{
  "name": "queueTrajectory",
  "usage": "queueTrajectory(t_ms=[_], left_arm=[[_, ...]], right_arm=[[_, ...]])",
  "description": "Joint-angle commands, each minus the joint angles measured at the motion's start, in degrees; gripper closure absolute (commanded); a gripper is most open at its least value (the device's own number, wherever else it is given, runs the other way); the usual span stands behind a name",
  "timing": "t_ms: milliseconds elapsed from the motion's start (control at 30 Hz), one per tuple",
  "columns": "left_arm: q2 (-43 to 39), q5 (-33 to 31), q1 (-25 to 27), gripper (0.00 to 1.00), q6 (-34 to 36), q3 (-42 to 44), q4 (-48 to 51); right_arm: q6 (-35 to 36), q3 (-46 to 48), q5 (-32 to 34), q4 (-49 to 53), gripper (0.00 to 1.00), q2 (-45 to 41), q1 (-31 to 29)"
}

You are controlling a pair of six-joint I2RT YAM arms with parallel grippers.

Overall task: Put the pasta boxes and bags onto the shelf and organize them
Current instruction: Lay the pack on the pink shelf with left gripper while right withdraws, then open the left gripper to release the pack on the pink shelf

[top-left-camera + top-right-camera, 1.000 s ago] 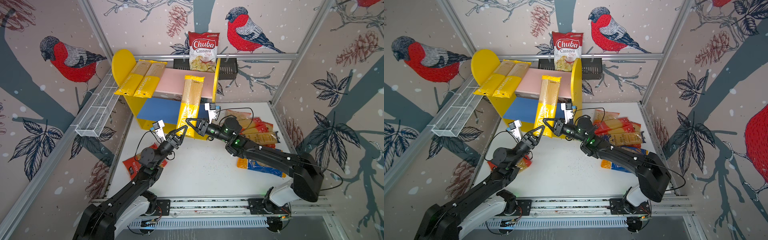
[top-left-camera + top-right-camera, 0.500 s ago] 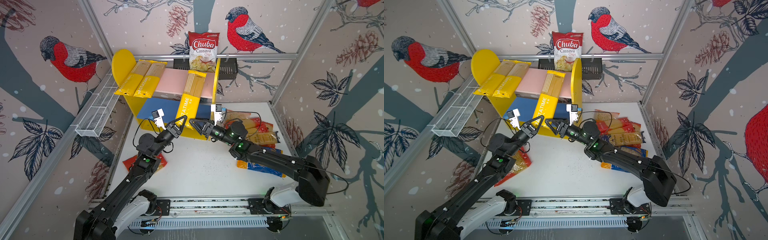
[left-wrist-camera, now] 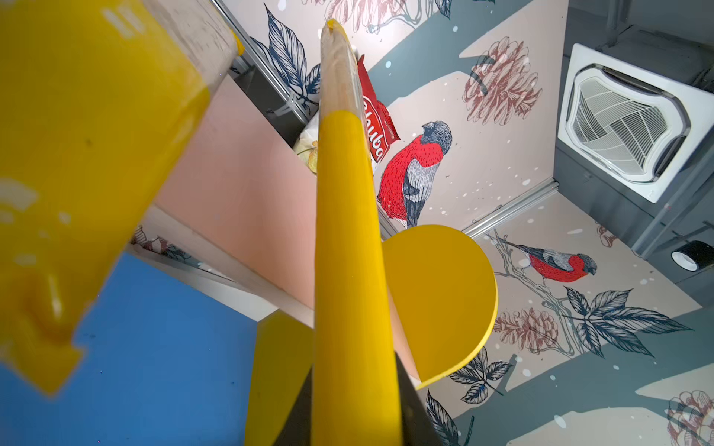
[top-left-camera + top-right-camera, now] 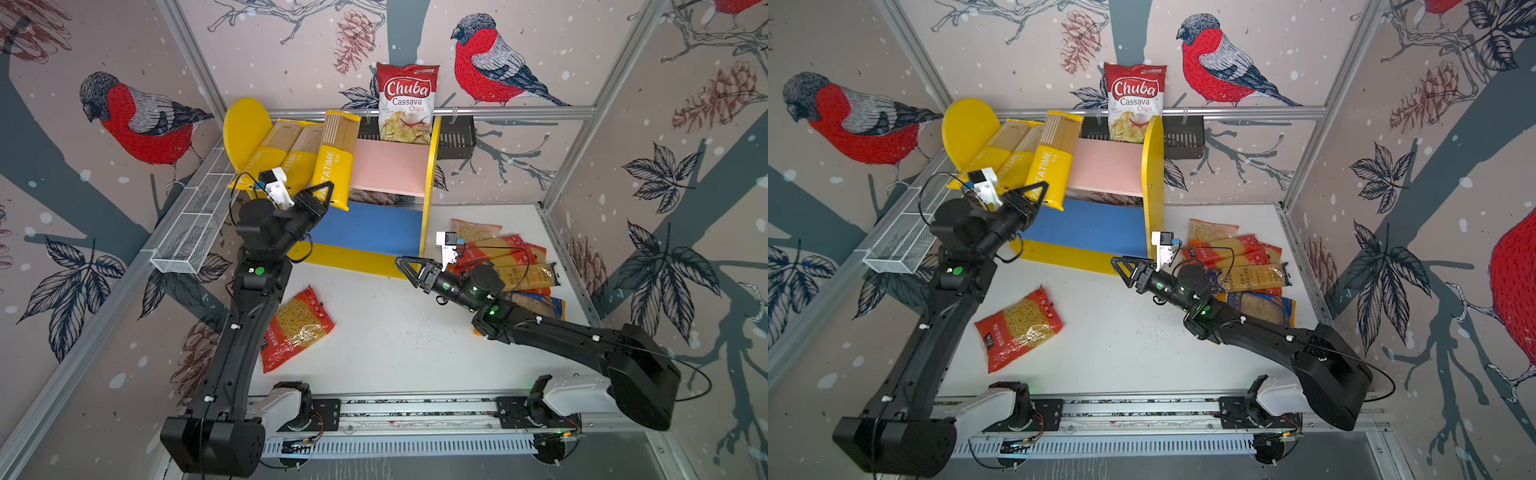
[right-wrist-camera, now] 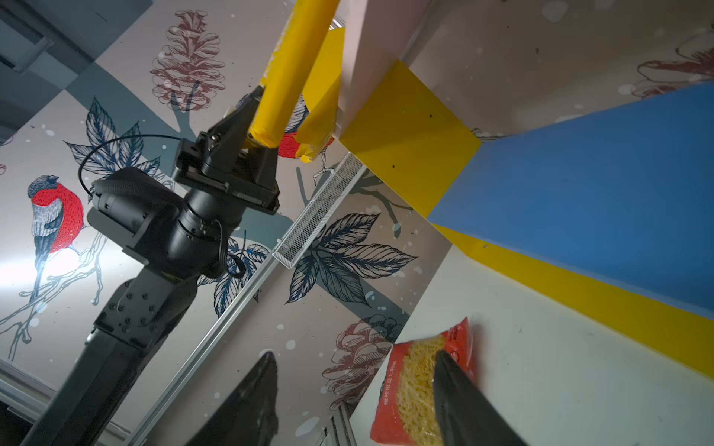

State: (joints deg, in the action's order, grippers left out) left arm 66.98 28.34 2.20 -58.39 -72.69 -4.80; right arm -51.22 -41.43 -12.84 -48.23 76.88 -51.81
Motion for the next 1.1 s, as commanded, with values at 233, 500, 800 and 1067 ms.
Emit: queueTrajectory(t_ms=[233,500,800,1067], left_arm=[[6.8,8.4,-4.3,0.99,-3.4,-7.3,-2.7],[4.3,4.6,-4.9,0.50,-4.2,-4.4,-3.6],[-1.8,3.7,-4.5,0.35,-10.7,7.7,-12.2],[-1.7,3.8,-3.9,0.52,-14.2,12.4,-17.5]], right_arm=[[-0.4,-0.6,1.1,-2.5,0.36,2.2,-1.3],[-0.7,-1.0,1.1,-2.4,0.37,4.2,-2.9],[-0.2,-0.9,2.4,-1.8,0.37,4.6,-4.2],[0.5,-2.7,2.2,-1.0,0.37,5.8,-5.1]])
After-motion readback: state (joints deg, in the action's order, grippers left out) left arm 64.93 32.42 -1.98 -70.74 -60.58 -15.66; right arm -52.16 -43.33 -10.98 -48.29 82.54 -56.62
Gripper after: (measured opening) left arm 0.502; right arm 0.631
